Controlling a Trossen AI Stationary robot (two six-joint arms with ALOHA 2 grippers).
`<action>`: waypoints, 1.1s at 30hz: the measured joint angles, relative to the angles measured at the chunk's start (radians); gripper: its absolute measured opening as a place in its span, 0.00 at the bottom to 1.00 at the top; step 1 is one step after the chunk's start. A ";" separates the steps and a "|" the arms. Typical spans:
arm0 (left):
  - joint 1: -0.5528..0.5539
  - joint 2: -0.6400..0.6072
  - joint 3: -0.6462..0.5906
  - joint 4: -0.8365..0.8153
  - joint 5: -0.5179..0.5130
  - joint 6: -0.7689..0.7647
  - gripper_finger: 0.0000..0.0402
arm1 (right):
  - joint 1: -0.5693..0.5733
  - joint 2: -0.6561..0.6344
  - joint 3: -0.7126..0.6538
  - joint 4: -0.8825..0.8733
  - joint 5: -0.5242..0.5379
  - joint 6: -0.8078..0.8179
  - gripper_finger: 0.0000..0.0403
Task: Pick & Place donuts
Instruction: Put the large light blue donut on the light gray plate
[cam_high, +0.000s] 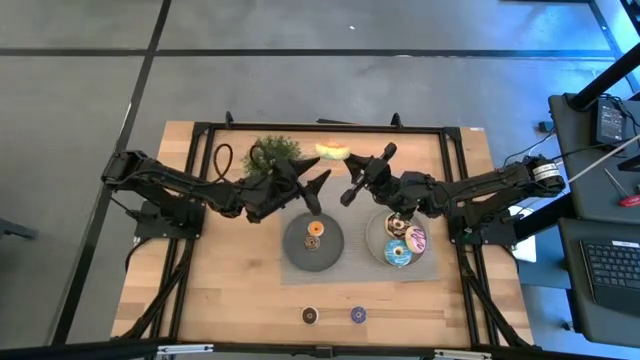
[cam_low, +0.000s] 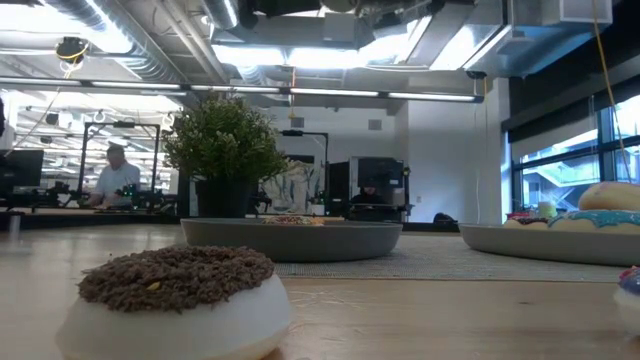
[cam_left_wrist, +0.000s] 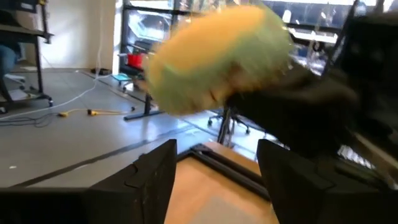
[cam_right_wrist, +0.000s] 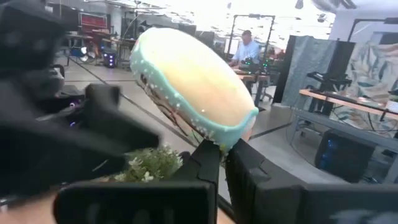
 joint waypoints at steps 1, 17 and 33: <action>-0.007 0.000 0.000 -0.009 0.000 0.000 0.55 | 0.000 -0.008 0.000 -0.005 0.000 -0.001 0.04; -0.070 -0.053 0.000 -0.299 0.014 -0.122 0.56 | -0.001 -0.361 0.000 -1.048 -0.420 0.893 0.05; 0.004 -0.053 0.000 -0.319 0.323 -0.238 0.56 | -0.202 -0.213 -0.001 -1.508 -1.361 0.939 0.05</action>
